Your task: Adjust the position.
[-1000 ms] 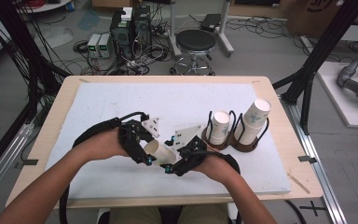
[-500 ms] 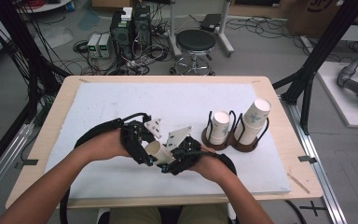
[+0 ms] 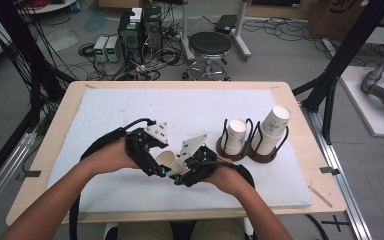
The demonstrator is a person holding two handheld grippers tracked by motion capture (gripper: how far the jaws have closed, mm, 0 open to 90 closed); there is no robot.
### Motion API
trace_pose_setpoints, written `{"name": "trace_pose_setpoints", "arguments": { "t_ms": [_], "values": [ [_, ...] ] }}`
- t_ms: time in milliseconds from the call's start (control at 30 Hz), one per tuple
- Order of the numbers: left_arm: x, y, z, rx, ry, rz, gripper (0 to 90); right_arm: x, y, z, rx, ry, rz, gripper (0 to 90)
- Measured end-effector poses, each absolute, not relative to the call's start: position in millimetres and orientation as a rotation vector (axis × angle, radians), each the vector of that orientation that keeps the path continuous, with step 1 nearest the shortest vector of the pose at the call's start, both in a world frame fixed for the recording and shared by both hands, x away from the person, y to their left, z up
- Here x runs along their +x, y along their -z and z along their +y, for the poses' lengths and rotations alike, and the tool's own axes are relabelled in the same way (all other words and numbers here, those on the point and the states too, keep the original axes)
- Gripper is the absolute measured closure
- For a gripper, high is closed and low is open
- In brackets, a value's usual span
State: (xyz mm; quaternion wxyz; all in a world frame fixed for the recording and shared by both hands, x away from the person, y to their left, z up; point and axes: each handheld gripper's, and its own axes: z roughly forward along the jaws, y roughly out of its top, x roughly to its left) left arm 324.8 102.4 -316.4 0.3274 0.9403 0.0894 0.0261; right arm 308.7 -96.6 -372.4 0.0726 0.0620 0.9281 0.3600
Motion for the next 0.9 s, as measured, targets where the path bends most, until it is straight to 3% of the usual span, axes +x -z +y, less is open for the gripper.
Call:
{"name": "trace_pose_setpoints", "arguments": {
  "t_ms": [233, 467, 900],
  "values": [
    [323, 322, 134, 2.176, -0.027, 0.324, 19.1, 310, 373, -110, 0.228, -1.156, 2.778, 37.6],
    [317, 329, 162, 1.940, -0.069, 0.416, 18.8, 309, 379, -128, 0.299, -1.285, 2.722, 37.1],
    [306, 369, 196, 1.753, -0.161, 0.539, 17.4, 299, 395, -164, 0.385, -1.516, 2.544, 35.9]
  ]
}}
